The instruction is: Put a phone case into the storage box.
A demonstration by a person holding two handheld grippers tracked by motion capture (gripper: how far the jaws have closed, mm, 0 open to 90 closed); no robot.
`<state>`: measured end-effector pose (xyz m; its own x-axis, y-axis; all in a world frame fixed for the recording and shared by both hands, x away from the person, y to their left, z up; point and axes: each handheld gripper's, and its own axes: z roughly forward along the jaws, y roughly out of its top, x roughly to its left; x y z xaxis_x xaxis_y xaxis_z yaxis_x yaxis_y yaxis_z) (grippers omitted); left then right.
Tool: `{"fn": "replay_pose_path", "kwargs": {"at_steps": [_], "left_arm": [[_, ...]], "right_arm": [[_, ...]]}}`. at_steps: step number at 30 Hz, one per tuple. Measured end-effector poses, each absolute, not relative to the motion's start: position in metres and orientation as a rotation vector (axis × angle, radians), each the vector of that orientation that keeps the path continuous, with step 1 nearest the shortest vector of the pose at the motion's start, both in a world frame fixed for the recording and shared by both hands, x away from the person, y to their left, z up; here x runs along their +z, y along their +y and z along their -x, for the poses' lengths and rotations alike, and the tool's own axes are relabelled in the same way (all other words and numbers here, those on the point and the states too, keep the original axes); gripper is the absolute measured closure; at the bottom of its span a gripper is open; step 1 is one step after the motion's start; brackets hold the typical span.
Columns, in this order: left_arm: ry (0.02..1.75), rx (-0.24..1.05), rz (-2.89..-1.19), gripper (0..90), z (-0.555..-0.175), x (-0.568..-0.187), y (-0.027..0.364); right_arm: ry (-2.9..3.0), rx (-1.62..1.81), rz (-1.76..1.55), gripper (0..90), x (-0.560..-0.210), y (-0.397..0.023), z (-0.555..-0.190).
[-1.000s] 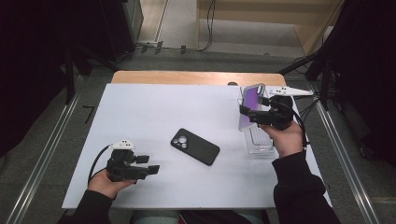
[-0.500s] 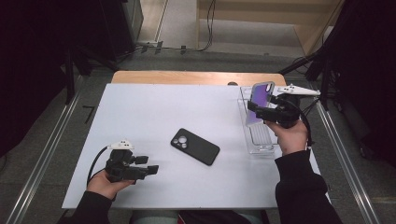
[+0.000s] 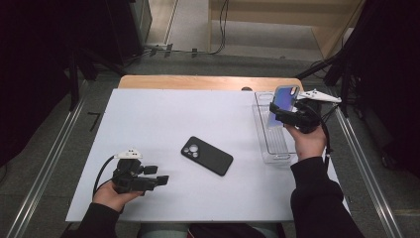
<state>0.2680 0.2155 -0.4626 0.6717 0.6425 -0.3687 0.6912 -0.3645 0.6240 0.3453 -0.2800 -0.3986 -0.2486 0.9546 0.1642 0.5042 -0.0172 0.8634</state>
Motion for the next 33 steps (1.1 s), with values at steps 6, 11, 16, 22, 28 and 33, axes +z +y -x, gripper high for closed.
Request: {"fn": "replay_pose_path", "kwargs": {"at_steps": [6, 11, 16, 22, 28, 33], "left_arm": [[1.027, -0.081, -2.087, 32.5, -0.268, -0.463, 0.216], [1.028, -0.080, -2.088, 32.5, -0.268, -0.463, 0.216], [1.033, -0.083, -2.089, 32.5, -0.268, -0.464, 0.217], [1.033, -0.091, -2.078, 32.5, -0.268, -0.463, 0.216], [1.036, -0.097, -2.078, 32.5, -0.268, -0.464, 0.217], [1.037, -0.101, -2.078, 32.6, -0.268, -0.465, 0.217]], "right_arm": [[1.775, 1.178, -1.541, 14.5, -0.405, -0.279, -0.366], [1.774, 1.160, -1.550, 14.5, -0.404, -0.278, -0.382], [1.768, 1.133, -1.560, 14.5, -0.400, -0.280, -0.396], [1.756, 1.129, -1.554, 14.4, -0.401, -0.280, -0.411], [1.756, 1.099, -1.585, 14.4, -0.412, -0.280, -0.429], [1.742, 1.079, -1.634, 14.3, -0.423, -0.279, -0.442]]}}
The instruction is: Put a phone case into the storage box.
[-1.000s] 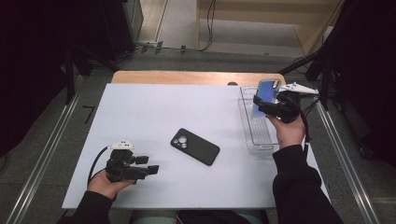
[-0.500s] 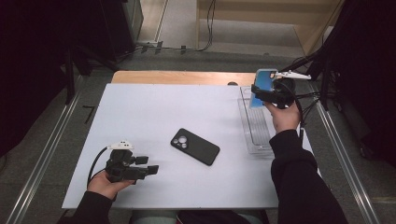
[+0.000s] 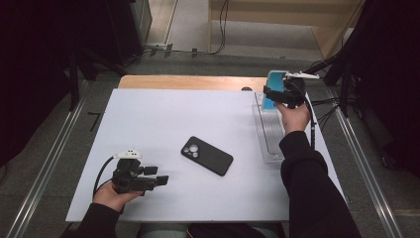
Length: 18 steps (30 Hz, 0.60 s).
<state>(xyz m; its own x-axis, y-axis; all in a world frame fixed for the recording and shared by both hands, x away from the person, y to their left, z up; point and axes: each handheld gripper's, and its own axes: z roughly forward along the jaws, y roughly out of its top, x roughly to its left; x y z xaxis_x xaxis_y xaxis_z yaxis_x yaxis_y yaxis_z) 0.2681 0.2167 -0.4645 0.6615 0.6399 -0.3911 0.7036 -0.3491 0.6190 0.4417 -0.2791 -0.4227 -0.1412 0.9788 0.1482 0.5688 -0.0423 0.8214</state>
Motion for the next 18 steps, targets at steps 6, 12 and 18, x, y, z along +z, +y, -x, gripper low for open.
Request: {"fn": "replay_pose_path", "kwargs": {"at_steps": [6, 12, 18], "left_arm": [[1.038, -0.102, -2.076, 32.6, -0.268, -0.465, 0.217], [1.038, -0.103, -2.077, 32.6, -0.268, -0.465, 0.217], [1.034, -0.114, -2.070, 32.9, -0.268, -0.465, 0.218]], "right_arm": [[1.752, 1.013, -1.656, 14.3, -0.437, -0.276, -0.455], [1.766, 0.987, -1.652, 14.2, -0.444, -0.273, -0.466], [1.778, 0.965, -1.681, 14.1, -0.448, -0.269, -0.476]]}}
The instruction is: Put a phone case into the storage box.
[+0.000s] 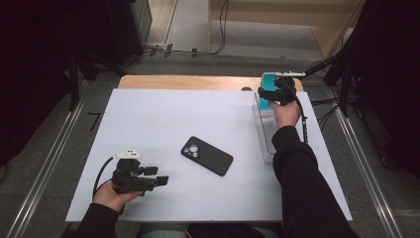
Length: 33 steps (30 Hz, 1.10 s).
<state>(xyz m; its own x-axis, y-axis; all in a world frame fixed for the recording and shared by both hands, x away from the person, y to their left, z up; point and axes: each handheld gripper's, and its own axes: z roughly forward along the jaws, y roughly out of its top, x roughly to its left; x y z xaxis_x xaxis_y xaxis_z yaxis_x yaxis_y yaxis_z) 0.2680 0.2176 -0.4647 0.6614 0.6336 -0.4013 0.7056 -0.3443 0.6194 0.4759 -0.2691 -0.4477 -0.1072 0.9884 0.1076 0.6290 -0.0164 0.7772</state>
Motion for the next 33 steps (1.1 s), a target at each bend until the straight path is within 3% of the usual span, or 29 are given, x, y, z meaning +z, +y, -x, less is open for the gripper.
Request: {"fn": "replay_pose_path", "kwargs": {"at_steps": [23, 33], "left_arm": [[1.035, -0.121, -2.075, 32.8, -0.268, -0.465, 0.217], [1.034, -0.123, -2.074, 32.8, -0.268, -0.466, 0.217]], "right_arm": [[1.743, 0.929, -1.653, 13.4, -0.461, -0.264, -0.486], [1.756, 0.945, -1.652, 9.2, -0.464, -0.261, -0.487]]}}
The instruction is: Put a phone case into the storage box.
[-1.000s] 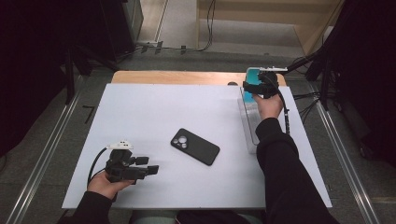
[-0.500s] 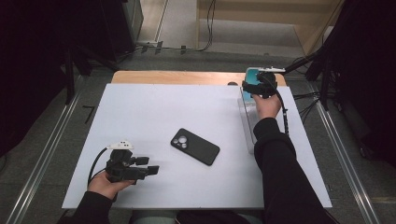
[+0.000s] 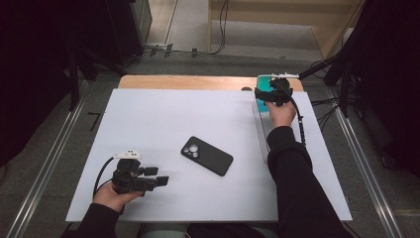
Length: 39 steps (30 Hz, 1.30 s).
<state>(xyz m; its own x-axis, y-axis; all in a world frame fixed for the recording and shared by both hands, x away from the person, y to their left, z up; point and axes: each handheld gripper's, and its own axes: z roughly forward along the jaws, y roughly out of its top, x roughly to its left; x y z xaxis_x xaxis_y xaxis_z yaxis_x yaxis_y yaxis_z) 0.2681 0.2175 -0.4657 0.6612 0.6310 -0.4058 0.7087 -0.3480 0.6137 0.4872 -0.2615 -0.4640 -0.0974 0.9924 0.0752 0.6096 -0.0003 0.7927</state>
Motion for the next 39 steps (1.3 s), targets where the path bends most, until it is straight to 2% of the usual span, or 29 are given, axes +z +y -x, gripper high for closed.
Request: {"fn": "replay_pose_path", "kwargs": {"at_steps": [4, 6, 17, 39], "left_arm": [[1.035, -0.123, -2.074, 32.8, -0.268, -0.466, 0.217], [1.038, -0.122, -2.073, 32.8, -0.268, -0.466, 0.218], [1.053, -0.120, -2.069, 32.7, -0.269, -0.466, 0.218], [1.078, -0.126, -2.058, 32.5, -0.271, -0.465, 0.223]], "right_arm": [[1.765, 0.958, -1.663, 6.1, -0.463, -0.264, -0.487], [1.781, 0.967, -1.684, 0.4, -0.463, -0.264, -0.486], [1.794, 1.007, -1.697, 0.4, -0.446, -0.269, -0.473], [2.006, 1.133, -1.688, 0.9, -0.421, -0.265, -0.413]]}}
